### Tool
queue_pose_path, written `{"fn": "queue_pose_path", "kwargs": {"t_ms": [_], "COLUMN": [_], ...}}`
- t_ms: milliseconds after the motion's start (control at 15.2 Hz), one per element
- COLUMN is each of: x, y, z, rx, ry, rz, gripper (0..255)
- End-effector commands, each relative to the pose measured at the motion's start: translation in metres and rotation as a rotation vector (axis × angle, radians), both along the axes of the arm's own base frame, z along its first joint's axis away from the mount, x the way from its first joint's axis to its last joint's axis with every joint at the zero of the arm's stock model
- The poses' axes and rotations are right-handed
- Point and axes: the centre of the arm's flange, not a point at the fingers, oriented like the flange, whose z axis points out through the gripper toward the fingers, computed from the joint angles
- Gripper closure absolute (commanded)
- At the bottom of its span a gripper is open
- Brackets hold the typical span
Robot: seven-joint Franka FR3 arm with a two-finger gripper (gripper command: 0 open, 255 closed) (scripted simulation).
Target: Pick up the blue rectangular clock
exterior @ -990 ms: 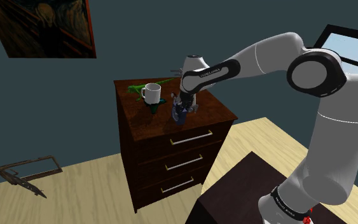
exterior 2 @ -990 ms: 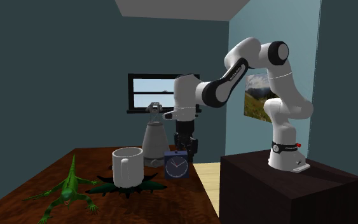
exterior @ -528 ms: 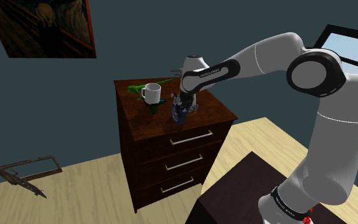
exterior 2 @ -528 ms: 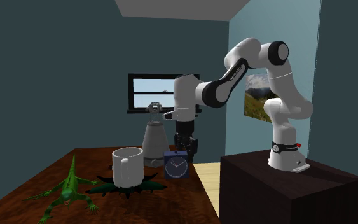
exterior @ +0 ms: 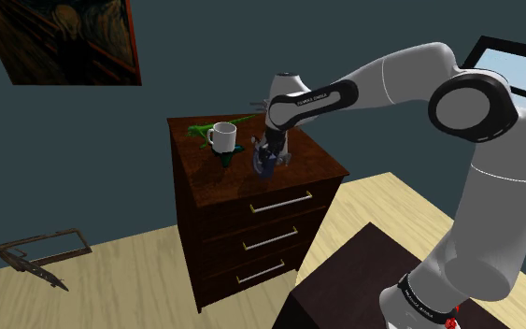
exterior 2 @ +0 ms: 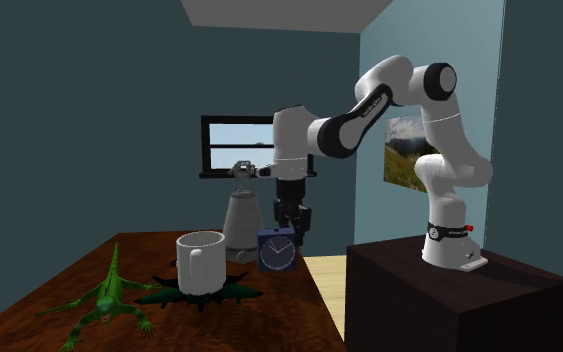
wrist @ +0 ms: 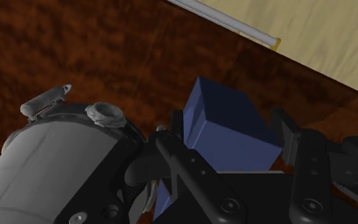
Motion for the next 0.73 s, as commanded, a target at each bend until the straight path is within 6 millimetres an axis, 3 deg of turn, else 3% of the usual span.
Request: {"fn": "queue_pose_path", "kwargs": {"t_ms": [0,528,660], "x": [-0.001,-0.001,-0.001], "y": [0.000,0.000,0.000], "z": [0.010,0.053,0.053], "rx": [0.000,0.000,0.000], "ry": [-0.001,-0.001,-0.001], "rz": [0.000,0.000,0.000], "gripper": [255,255,255]}}
